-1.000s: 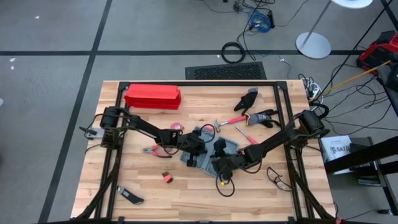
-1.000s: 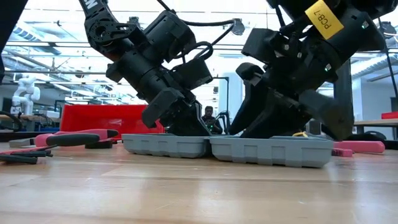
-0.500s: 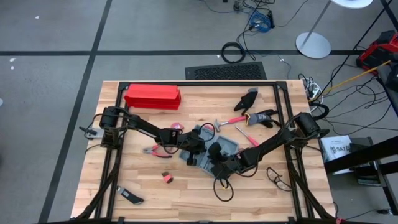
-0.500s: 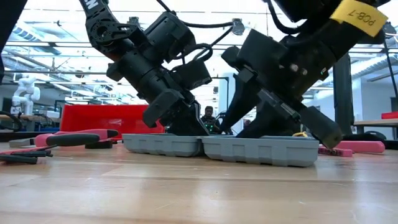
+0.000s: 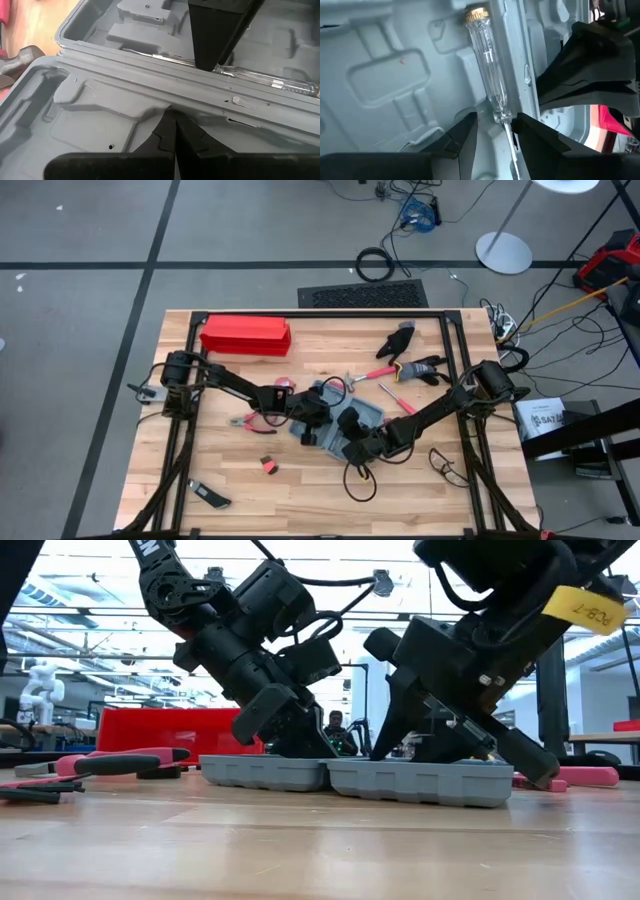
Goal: Prefit tool cases
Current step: Remove the transparent flat screwdriver from the gray pre-fit tool case
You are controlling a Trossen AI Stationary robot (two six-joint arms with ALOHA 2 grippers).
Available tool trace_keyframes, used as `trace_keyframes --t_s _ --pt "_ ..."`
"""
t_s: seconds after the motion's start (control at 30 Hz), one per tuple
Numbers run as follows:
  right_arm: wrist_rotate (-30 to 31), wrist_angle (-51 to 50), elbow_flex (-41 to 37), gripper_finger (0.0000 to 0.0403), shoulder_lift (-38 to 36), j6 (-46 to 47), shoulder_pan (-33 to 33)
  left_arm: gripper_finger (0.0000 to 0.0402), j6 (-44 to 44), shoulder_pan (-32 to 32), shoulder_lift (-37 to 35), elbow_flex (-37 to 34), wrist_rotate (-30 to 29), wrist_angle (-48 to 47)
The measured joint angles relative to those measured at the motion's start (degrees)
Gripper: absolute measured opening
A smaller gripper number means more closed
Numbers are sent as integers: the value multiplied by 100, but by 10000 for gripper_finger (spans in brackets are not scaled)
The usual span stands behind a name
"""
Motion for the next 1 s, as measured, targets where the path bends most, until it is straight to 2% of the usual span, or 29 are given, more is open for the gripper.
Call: trace_keyframes --t_s 0.43,1.0 --pt "-48 637 -16 134 15 194 -144 0 6 10 -9 -12 -1 -51" --pt "221 801 -12 135 24 640 -282 0 7 16 -11 -12 -77 -37"
